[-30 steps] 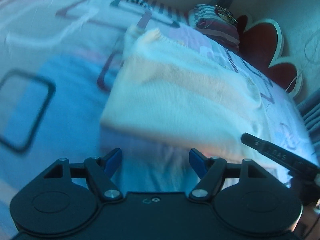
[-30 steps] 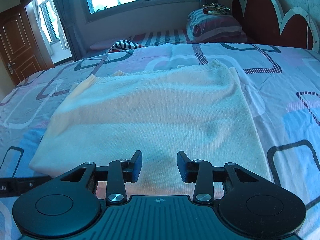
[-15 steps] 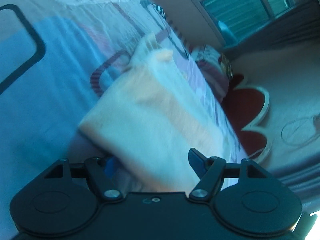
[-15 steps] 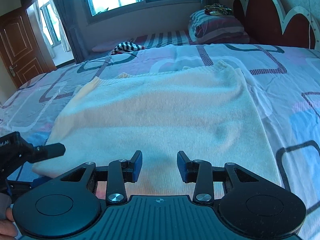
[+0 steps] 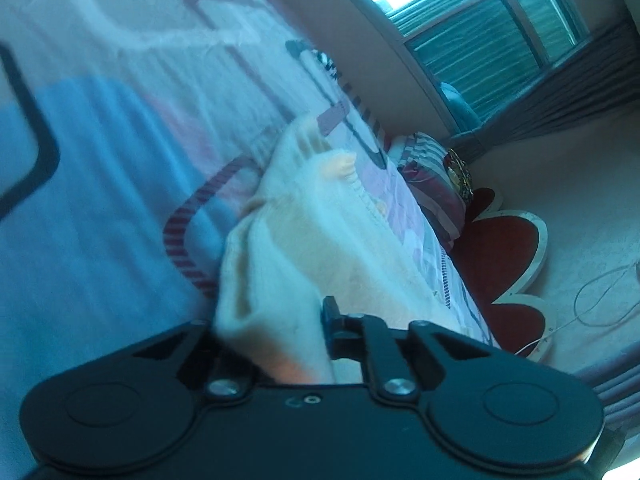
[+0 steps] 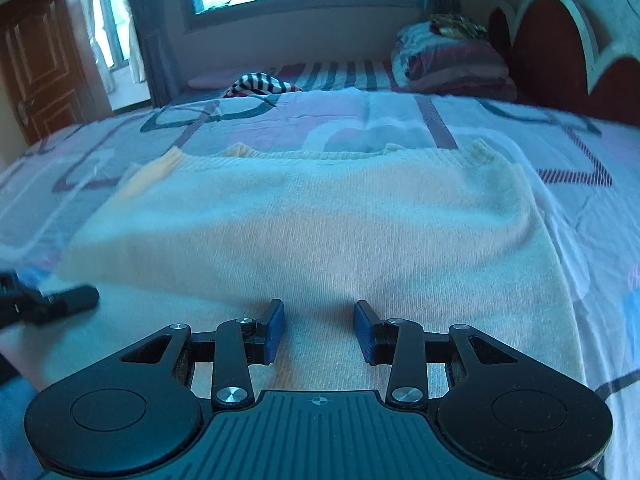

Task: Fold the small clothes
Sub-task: 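Pinch the sweater side with the left tool, fold it inward, release, then pinch the sweater side with the right tool and fold it inward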

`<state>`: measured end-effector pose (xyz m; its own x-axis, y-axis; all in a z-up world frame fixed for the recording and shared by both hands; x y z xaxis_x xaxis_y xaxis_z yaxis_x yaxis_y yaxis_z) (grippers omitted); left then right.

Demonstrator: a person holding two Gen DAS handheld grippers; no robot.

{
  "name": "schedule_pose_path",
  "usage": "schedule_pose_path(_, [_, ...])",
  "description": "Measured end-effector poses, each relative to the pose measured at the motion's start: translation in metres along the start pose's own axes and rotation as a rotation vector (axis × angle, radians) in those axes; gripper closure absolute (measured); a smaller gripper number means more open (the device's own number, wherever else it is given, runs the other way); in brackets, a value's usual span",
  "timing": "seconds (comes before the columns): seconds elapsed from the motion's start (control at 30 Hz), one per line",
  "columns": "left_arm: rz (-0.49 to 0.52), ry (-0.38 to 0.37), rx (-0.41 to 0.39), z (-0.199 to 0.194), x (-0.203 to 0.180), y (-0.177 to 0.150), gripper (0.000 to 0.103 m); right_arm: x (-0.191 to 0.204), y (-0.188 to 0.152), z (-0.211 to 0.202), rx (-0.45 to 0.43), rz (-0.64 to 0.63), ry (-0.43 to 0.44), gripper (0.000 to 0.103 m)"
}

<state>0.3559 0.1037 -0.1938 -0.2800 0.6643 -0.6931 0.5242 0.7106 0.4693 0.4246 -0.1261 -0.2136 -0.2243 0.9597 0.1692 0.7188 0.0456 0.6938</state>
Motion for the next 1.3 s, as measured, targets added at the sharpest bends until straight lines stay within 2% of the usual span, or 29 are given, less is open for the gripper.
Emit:
schedule_pose_path(0.17, [0.147, 0.016, -0.04, -0.008, -0.033, 0.008, 0.096, -0.001, -0.002, 0.001, -0.001, -0.013, 0.003, 0.065])
schedule_pose_path(0.3, [0.325, -0.001, -0.051, -0.009, -0.073, 0.008, 0.096, -0.002, -0.001, 0.002, -0.003, -0.012, 0.005, 0.065])
schedule_pose_path(0.4, [0.467, -0.037, -0.034, -0.003, -0.108, 0.003, 0.096, -0.011, 0.002, -0.003, 0.003, 0.051, 0.033, 0.065])
schedule_pose_path(0.53, [0.645, -0.093, 0.032, 0.015, -0.153, -0.019, 0.096, -0.027, 0.003, -0.022, -0.021, 0.116, 0.018, 0.065])
schedule_pose_path(0.67, [0.773, -0.129, 0.124, 0.044, -0.18, -0.054, 0.096, -0.055, -0.006, -0.047, -0.045, 0.166, -0.025, 0.065])
schedule_pose_path(0.83, [0.905, -0.165, 0.256, 0.073, -0.19, -0.108, 0.096, -0.102, -0.024, -0.078, -0.054, 0.234, -0.107, 0.065])
schedule_pose_path(0.9, [0.936, -0.164, 0.277, 0.076, -0.185, -0.12, 0.094, -0.117, -0.03, -0.088, -0.056, 0.252, -0.136, 0.065])
schedule_pose_path(0.97, [0.924, -0.185, 0.326, 0.073, -0.178, -0.125, 0.09, -0.129, -0.034, -0.097, -0.061, 0.278, -0.147, 0.065])
schedule_pose_path(1.0, [0.936, -0.195, 0.333, 0.068, -0.176, -0.126, 0.082, -0.134, -0.034, -0.102, -0.07, 0.295, -0.143, 0.065])
schedule_pose_path(1.07, [0.953, -0.204, 0.355, 0.054, -0.171, -0.127, 0.074, -0.139, -0.03, -0.109, -0.087, 0.322, -0.125, 0.065])
schedule_pose_path(1.1, [0.945, -0.209, 0.362, 0.046, -0.169, -0.126, 0.064, -0.14, -0.027, -0.111, -0.093, 0.329, -0.113, 0.065])
schedule_pose_path(1.13, [0.935, -0.213, 0.357, 0.038, -0.165, -0.121, 0.049, -0.139, -0.024, -0.112, -0.098, 0.333, -0.094, 0.065])
schedule_pose_path(1.2, [0.913, -0.216, 0.306, 0.02, -0.165, -0.108, 0.035, -0.132, -0.013, -0.109, -0.104, 0.334, -0.048, 0.065])
schedule_pose_path(1.3, [0.856, -0.209, 0.231, 0.007, -0.163, -0.079, 0.035, -0.12, 0.004, -0.096, -0.099, 0.313, 0.018, 0.065])
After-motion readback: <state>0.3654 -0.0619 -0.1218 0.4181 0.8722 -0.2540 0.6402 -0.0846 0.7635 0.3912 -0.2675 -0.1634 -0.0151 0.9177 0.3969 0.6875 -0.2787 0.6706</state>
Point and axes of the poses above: each gripper's, at about its wrist camera, not at the fingertips, and z roughly the way its jaws point, x to its left, y to its top, the point moved 2 cm from there along z, roughly the way its jaws point, and after that the axes turned 4 degrees about z, right-handed, at the moved point
